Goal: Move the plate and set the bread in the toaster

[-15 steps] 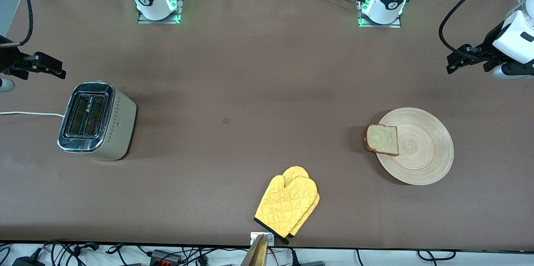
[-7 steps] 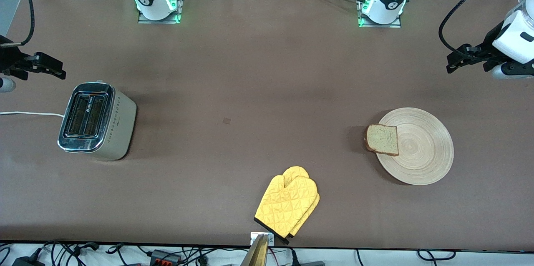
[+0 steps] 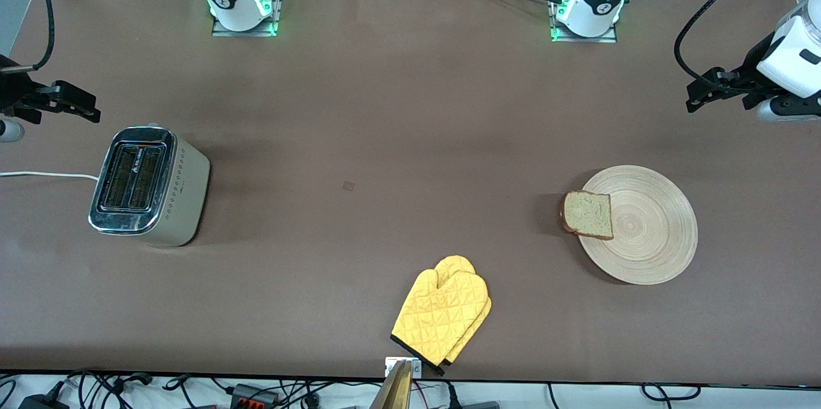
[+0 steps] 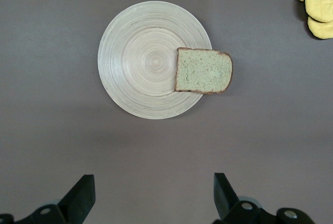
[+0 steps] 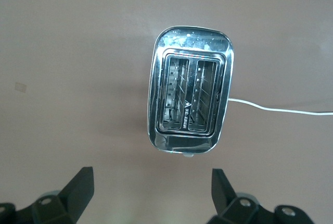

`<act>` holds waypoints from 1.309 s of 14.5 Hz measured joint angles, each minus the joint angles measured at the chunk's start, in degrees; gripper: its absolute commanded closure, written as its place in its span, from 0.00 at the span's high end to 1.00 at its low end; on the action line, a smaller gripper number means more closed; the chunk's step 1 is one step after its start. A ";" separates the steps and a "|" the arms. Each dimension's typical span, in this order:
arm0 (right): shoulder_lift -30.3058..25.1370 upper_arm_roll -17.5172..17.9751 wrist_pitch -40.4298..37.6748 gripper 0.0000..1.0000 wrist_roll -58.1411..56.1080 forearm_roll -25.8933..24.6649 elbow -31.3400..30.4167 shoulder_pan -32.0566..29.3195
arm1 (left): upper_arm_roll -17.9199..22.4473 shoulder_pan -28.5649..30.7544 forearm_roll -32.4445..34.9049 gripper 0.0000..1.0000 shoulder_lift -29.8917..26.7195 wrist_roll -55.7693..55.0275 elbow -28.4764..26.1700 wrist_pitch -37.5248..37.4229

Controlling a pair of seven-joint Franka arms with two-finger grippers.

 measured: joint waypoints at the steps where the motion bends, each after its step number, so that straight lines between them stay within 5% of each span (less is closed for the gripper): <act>1: 0.14 0.00 0.00 1.00 0.00 0.00 0.00 0.00 | 0.00 0.00 0.00 1.00 0.00 0.00 0.00 0.00; 19: 2.09 0.02 -4.26 1.00 0.00 -0.01 5.19 1.64 | 0.00 0.00 0.00 1.00 0.00 0.00 0.00 -0.24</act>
